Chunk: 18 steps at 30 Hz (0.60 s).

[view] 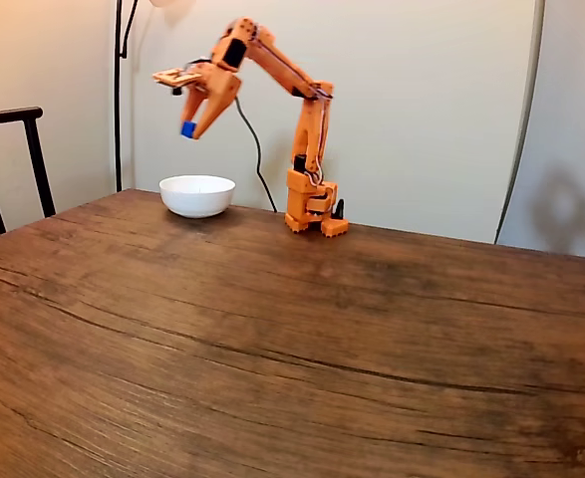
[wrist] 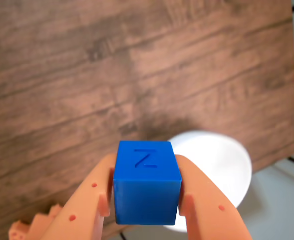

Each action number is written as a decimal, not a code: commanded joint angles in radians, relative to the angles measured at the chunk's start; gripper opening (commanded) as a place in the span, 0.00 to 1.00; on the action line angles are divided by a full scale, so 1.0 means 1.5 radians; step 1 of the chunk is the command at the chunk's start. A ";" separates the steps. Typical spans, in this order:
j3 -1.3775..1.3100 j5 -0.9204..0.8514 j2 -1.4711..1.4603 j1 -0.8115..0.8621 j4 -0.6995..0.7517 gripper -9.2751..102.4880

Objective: Grasp the cube and drop it in the bowl

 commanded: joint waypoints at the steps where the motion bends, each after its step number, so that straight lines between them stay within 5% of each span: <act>1: 0.106 -0.001 0.136 0.016 0.039 0.10; 10: 0.408 -0.037 0.438 0.054 0.035 0.10; 18: 0.664 -0.119 0.664 0.092 -0.091 0.10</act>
